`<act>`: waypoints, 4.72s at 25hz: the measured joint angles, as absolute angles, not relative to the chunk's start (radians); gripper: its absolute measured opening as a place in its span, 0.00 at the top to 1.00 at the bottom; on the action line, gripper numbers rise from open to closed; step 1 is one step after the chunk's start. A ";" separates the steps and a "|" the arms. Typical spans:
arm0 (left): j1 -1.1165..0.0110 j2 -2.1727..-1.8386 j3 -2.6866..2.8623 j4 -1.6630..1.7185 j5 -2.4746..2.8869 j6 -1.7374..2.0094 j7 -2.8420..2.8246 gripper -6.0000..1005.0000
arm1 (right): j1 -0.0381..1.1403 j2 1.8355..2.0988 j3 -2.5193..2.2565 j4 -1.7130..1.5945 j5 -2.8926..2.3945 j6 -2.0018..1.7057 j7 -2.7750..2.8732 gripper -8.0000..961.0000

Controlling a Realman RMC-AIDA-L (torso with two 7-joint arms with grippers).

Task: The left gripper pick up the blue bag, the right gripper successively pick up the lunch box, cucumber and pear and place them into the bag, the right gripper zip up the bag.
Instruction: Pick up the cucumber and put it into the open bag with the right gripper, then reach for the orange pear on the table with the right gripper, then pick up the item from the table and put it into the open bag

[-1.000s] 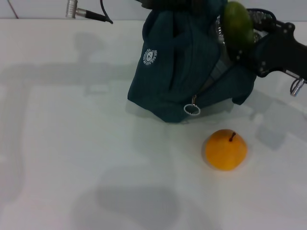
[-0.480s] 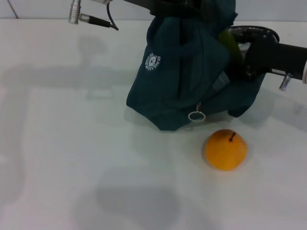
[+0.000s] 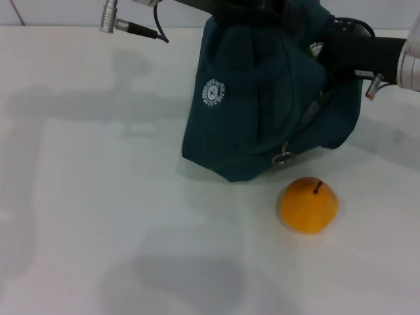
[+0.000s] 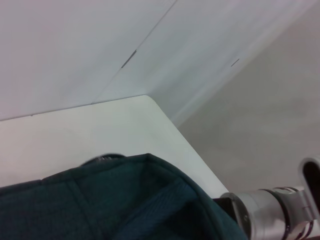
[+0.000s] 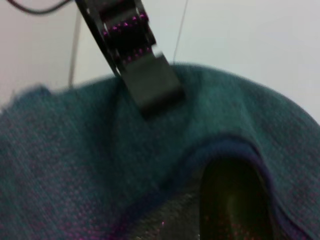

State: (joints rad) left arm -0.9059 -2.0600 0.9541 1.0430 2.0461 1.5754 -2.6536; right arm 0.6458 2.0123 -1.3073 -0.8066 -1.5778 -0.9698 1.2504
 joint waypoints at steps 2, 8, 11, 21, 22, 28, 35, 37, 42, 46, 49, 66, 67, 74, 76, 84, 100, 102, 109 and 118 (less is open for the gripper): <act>-0.907 -2.060 0.954 1.040 2.046 1.575 -2.651 0.96 | 0.651 2.010 -1.306 -0.814 -1.579 -1.005 1.280 0.36; -0.919 -2.057 0.953 1.017 2.046 1.575 -2.638 0.96 | 0.654 1.997 -1.301 -0.869 -1.654 -1.064 1.441 0.35; -0.922 -2.056 0.954 1.017 2.046 1.575 -2.636 0.96 | 0.657 1.995 -1.300 -0.890 -1.709 -1.070 1.515 0.35; -0.922 -2.053 0.948 1.017 2.050 1.568 -2.636 0.96 | 0.648 1.963 -1.245 -0.927 -1.774 -1.178 1.643 0.34; -0.922 -2.053 0.948 1.017 2.051 1.567 -2.636 0.96 | 0.646 1.960 -1.217 -0.932 -1.775 -1.214 1.646 0.34; -0.921 -2.050 0.947 1.017 2.053 1.550 -2.629 0.96 | 0.627 1.959 -1.050 -0.962 -1.776 -1.388 1.644 0.34; -0.912 -2.046 0.946 1.017 2.057 1.513 -2.611 0.96 | 0.605 1.950 -0.917 -0.971 -1.773 -1.554 1.634 0.34; -0.909 -2.045 0.946 1.011 2.058 1.502 -2.602 0.96 | 0.587 1.949 -0.858 -0.970 -1.767 -1.641 1.605 0.34; -0.905 -2.040 0.946 0.990 2.059 1.478 -2.577 0.96 | 0.533 1.953 -0.779 -0.953 -1.765 -1.835 1.459 0.34; -0.896 -2.040 0.946 0.989 2.059 1.456 -2.556 0.96 | 0.473 1.958 -0.788 -0.907 -1.784 -1.898 1.319 0.34; -0.894 -2.038 0.946 0.986 2.059 1.447 -2.551 0.96 | 0.451 1.974 -0.790 -0.891 -1.824 -1.892 1.282 0.34; -0.885 -2.043 0.946 0.977 2.055 1.434 -2.527 0.96 | 0.507 2.010 -0.968 -0.830 -1.916 -1.680 1.272 0.35; -0.885 -2.043 0.946 0.977 2.055 1.434 -2.527 0.96 | 0.515 2.010 -0.978 -0.819 -1.916 -1.672 1.273 0.35; -0.875 -2.039 0.946 0.977 2.050 1.434 -2.523 0.96 | 0.547 2.011 -1.025 -0.778 -1.917 -1.626 1.282 0.35; -0.874 -2.039 0.946 0.977 2.049 1.434 -2.522 0.96 | 0.548 2.011 -1.031 -0.777 -1.917 -1.618 1.285 0.35; -0.874 -2.039 0.945 0.977 2.049 1.434 -2.513 0.96 | 0.551 2.012 -1.041 -0.776 -1.917 -1.594 1.286 0.42; -0.873 -2.039 0.933 0.977 2.049 1.434 -2.511 0.96 | 0.560 2.014 -1.073 -0.773 -1.909 -1.563 1.286 0.73; -0.873 -2.038 0.933 0.977 2.048 1.434 -2.511 0.96 | 0.560 2.014 -1.071 -0.773 -1.907 -1.556 1.283 0.76; -0.873 -2.038 0.933 0.977 2.048 1.434 -2.510 0.96 | 0.557 2.013 -1.066 -0.777 -1.890 -1.551 1.285 0.85; -0.870 -2.039 0.933 0.977 2.047 1.434 -2.506 0.96 | 0.536 1.990 -1.058 -0.785 -1.765 -1.578 1.276 0.97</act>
